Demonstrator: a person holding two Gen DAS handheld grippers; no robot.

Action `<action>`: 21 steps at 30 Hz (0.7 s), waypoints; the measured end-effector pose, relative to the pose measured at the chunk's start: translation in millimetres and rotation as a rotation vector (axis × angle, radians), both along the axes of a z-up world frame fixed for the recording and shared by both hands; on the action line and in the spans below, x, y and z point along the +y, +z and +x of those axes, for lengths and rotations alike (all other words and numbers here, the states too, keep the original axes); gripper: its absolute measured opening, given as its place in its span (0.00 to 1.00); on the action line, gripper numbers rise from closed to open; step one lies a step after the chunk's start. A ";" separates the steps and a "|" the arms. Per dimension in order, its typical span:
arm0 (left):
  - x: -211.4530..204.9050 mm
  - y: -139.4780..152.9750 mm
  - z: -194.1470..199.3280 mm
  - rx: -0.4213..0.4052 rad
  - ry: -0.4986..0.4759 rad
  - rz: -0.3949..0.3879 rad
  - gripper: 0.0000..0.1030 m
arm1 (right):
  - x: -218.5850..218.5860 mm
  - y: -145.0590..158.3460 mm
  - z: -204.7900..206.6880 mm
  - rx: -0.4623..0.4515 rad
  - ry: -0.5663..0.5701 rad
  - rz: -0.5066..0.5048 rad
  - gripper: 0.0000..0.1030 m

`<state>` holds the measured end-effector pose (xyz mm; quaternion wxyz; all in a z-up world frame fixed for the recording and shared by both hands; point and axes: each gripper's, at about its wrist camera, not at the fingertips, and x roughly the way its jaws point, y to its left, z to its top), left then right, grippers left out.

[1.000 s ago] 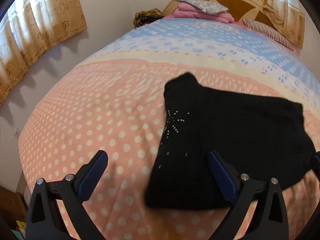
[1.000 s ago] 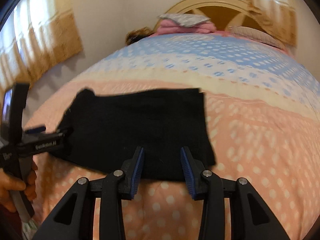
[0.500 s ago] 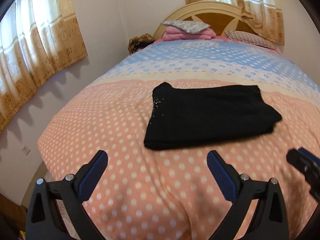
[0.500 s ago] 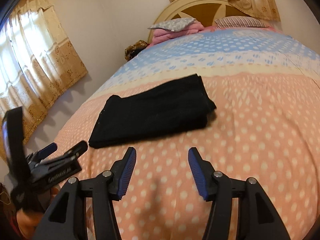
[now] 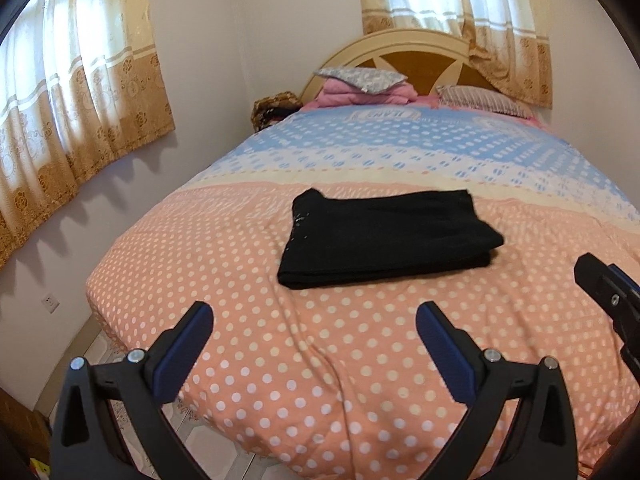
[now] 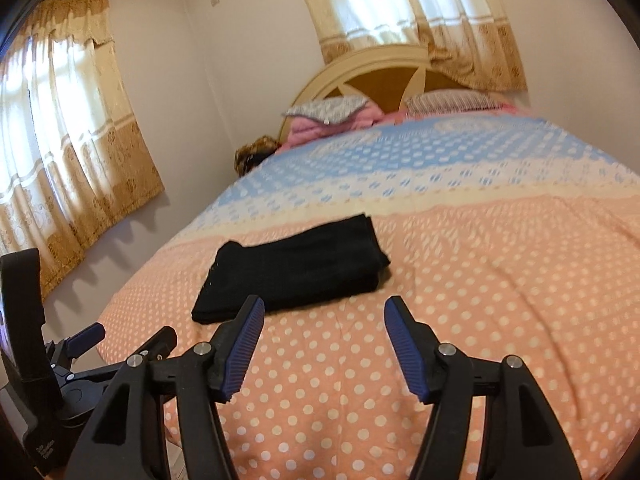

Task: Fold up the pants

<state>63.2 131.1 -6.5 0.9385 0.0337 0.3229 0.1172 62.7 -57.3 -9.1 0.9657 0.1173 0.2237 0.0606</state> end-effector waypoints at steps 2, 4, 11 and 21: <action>-2.5 2.6 -2.8 -0.011 0.000 0.005 1.00 | -2.0 3.1 -5.6 -0.015 -0.010 0.004 0.63; -3.7 5.1 -5.4 -0.019 0.000 -0.001 1.00 | -4.5 5.8 -10.3 -0.027 -0.013 0.008 0.63; -7.0 12.3 -12.4 -0.041 -0.004 -0.014 1.00 | -8.7 11.4 -22.4 -0.059 -0.019 0.003 0.63; -9.6 15.9 -16.2 -0.059 -0.007 -0.010 1.00 | -14.6 18.6 -34.8 -0.104 -0.042 0.005 0.63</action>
